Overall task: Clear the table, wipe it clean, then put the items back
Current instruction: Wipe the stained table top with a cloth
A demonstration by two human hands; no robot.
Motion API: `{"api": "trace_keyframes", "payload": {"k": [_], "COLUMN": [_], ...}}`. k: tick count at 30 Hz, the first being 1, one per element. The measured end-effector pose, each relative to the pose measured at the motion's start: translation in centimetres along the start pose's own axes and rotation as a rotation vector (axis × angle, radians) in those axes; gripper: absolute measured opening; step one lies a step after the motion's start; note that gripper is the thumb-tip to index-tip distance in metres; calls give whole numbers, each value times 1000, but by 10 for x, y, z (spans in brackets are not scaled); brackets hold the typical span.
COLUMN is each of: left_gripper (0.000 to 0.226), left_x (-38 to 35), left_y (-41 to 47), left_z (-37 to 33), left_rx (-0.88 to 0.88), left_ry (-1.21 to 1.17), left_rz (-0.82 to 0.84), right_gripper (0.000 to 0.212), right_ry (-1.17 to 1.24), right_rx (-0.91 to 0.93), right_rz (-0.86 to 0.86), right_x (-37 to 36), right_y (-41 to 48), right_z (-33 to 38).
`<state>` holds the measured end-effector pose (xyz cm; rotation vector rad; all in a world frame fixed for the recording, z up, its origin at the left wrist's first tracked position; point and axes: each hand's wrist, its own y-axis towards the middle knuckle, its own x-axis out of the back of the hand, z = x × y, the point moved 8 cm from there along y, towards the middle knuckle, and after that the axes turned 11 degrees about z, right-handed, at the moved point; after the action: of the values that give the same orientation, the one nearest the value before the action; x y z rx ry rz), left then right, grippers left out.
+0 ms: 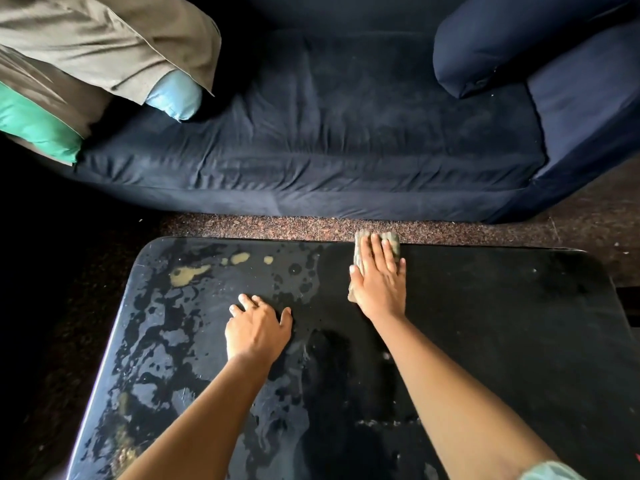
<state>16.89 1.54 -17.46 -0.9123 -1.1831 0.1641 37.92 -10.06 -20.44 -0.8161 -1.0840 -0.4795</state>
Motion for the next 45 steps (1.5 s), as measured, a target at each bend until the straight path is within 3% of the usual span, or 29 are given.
{"api": "trace_keyframes", "payload": {"k": [2,6,9,11,13,16,18,21,23,25,30,32,34,37,38,40,43,45], "left_gripper": [74,71,68,68,68,69,68,65,65,65,70,71,70,68,67,64,60,58], "left_x": [-1,-2,-2,-2,-2,-3,-3,-2,-2,-2,-3,-4,-8,-13,-14,-15,-15,-14], "left_y": [1,2,1,1,1,0,0,1,0,-1,-3,-3,-4,-7,-7,-7,-6,-6], "left_z": [0,2,2,2,2,0,1,3,3,2,0,1,4,9,12,16,23,26], "left_rx": [-11,-37,-41,-41,-35,-36,-42,-62,-74,-76,-73,-82,-95,-121,-134,-171,-213,-241], "left_ry": [29,38,40,50,63,73,83,93,89,94,107,108,89,33,18,-11,-44,-85], "left_rz": [-8,-5,-1,-2,-5,3,4,0,1,6,-12,-28,-45,-66,-76,-93,-103,-106], "right_gripper": [66,62,61,62,63,64,66,63,63,62,64,66,64,62,62,62,61,62], "right_ry": [15,-76,-182,-171,-88,8,10,-57,-120,-185,-17,1,-58,-228,-280,-295,-96,-9], "right_rx": [-2,403,590,477,245,31,76,355,571,654,203,162,335,801,881,790,331,187], "right_rz": [21,64,49,20,-24,-39,34,95,118,123,31,18,9,72,80,35,-41,1], "right_x": [-3,-17,-28,-20,-8,-5,-11,-18,-25,-29,-16,-20,-25,-38,-37,-29,-13,-17], "right_y": [10,-14,-43,-38,-20,4,15,5,-15,-24,2,2,-7,-27,-28,-14,10,13], "right_z": [23,74,56,28,13,29,57,86,83,67,78,95,104,93,86,76,85,104]}}
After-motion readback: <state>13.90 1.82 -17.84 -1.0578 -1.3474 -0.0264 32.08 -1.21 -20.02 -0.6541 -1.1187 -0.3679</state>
